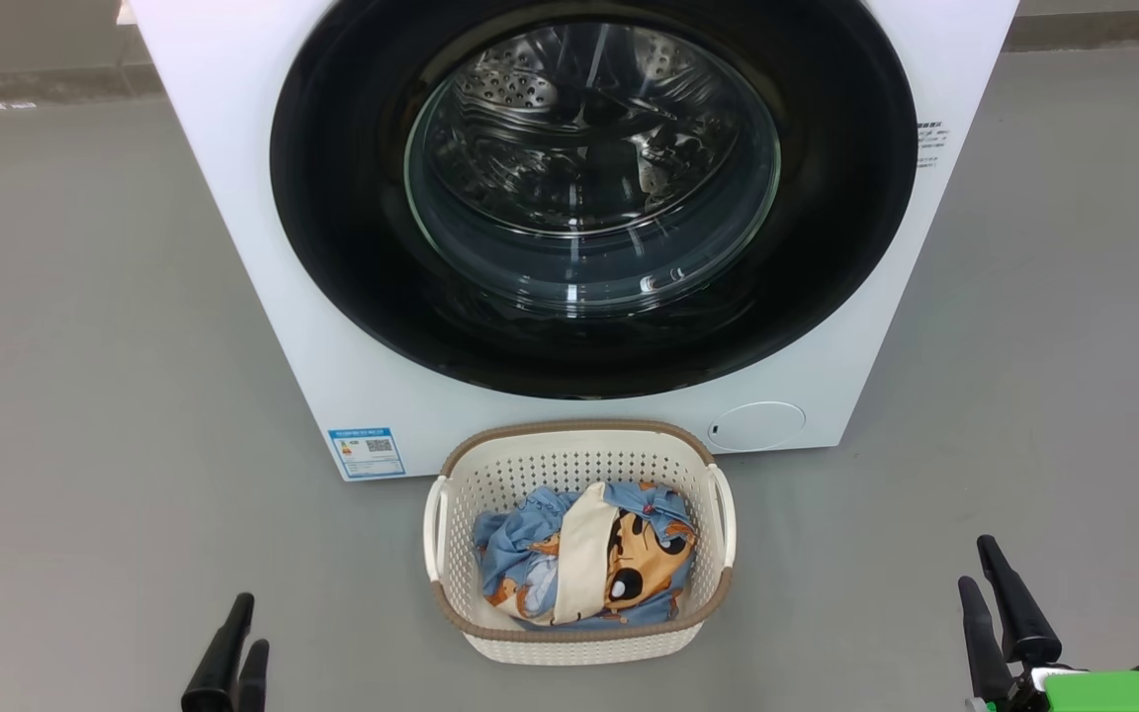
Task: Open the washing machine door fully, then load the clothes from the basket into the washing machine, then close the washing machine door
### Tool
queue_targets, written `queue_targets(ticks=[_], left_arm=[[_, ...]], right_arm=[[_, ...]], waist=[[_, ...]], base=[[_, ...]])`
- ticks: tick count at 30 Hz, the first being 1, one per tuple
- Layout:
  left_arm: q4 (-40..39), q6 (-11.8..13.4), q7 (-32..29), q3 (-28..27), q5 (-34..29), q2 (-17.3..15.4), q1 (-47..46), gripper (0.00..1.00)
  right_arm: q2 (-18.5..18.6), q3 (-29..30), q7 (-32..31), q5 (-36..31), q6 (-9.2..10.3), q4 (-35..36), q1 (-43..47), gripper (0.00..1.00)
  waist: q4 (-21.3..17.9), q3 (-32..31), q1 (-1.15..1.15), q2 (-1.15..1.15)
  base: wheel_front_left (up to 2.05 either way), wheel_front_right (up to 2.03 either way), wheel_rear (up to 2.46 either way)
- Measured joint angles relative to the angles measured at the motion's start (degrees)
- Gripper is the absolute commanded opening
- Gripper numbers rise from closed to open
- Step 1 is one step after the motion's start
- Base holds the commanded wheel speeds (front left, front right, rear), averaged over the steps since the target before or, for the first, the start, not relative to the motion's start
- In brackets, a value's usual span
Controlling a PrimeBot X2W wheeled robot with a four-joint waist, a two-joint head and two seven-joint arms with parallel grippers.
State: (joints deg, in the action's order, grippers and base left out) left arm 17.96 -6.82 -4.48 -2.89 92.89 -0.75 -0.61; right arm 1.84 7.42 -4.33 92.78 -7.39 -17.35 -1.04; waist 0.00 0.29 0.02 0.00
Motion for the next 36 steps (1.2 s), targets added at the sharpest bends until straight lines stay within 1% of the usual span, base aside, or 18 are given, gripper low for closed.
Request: queue_targets(ticks=[6, 16, 25, 30, 34, 36], left_arm=[[-0.15, 0.00, 0.82, 0.16, -2.24, -0.02, 0.19, 1.00], [-0.44, 0.00, 2.54, 0.22, -8.59, -0.08, 0.37, 1.00], [-1.18, -0.01, 4.07, -0.01, -14.90, -0.15, 0.41, 1.00], [-1.58, -0.01, 4.86, 0.00, -19.04, -0.18, 0.48, 1.00], [-2.11, -0.01, 5.54, 0.13, -22.84, -0.19, 0.70, 1.00], [-2.64, -0.02, 5.94, 0.22, -25.95, -0.20, 0.70, 1.00]], right_arm=[[0.10, -0.48, 0.99, -1.64, 0.00, 0.86, 0.04, 1.00], [0.55, -1.11, 2.50, -9.05, 0.00, 2.72, 0.76, 1.00], [1.27, -1.69, 3.97, -16.62, 0.00, 4.66, 1.08, 1.00], [2.37, -3.22, 4.58, -21.58, 0.00, 4.99, 1.12, 1.00], [3.30, -4.43, 5.44, -25.44, 0.00, 5.20, 1.12, 1.00], [3.71, -4.99, 5.86, -28.16, 0.00, 5.33, 1.12, 1.00]], waist=[[0.02, 0.06, 0.00, 0.00], [0.07, 0.13, 0.00, 0.00], [0.08, 0.05, 0.00, 0.00], [0.03, -0.01, -0.01, 0.00], [-0.05, 0.01, -0.01, 0.00], [-0.08, 0.07, -0.01, 0.00]], base=[[0.00, 0.00, 0.00], [0.00, 0.00, 0.00], [0.00, 0.00, 0.00], [0.00, 0.00, 0.00], [0.00, 0.00, 0.00], [0.00, 0.00, 0.00]])
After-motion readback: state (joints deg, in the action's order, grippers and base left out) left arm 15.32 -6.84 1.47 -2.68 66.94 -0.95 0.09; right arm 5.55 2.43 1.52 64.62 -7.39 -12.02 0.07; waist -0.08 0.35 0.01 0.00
